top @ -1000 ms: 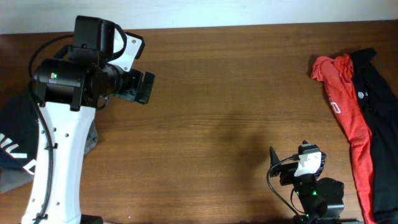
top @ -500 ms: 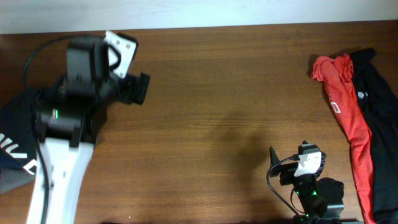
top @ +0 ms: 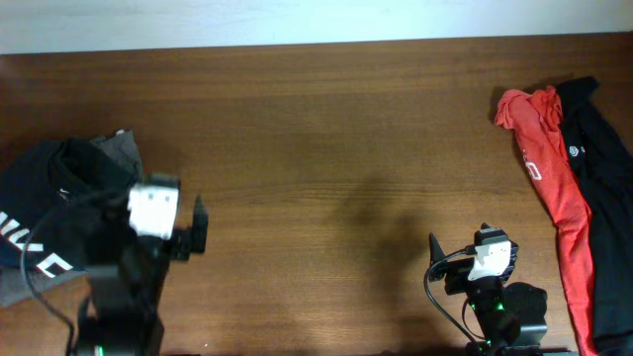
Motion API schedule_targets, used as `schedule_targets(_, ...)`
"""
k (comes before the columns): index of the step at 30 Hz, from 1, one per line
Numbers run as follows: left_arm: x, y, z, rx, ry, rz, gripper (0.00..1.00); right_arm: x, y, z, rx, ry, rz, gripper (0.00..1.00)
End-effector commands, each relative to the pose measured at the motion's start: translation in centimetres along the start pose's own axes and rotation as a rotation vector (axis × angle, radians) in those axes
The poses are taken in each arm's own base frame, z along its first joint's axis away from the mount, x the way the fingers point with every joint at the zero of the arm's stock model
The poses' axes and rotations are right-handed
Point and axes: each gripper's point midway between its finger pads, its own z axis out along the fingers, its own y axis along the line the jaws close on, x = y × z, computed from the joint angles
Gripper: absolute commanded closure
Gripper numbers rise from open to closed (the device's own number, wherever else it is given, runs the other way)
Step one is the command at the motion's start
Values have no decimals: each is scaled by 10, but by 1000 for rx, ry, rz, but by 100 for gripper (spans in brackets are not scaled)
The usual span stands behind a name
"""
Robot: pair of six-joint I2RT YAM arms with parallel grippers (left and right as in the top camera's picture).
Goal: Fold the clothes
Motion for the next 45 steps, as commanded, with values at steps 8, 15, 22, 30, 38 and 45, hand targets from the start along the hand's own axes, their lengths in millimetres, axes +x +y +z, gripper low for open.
schedule_targets(8,59,-12,-12,-30,-82,6,1,1,0,1,-3,-6,5,1)
schedule_targets(15,79,-21,-2,-32,-147,9,1,1,0,1,-3,-6,5,1)
schedule_targets(22,91,-25,5,-43,-207,8,1,1,0,1,-3,-6,5,1)
schedule_targets(30,90,-30,15,-35,-263,12,1,1,0,1,-3,-6,5,1)
schedule_targets(38,91,-30,15,-36,-263,12,1,1,0,1,-3,-6,5,1)
schedule_targets(45,91,-30,15,-36,-263,12,1,1,0,1,-3,-6,5,1)
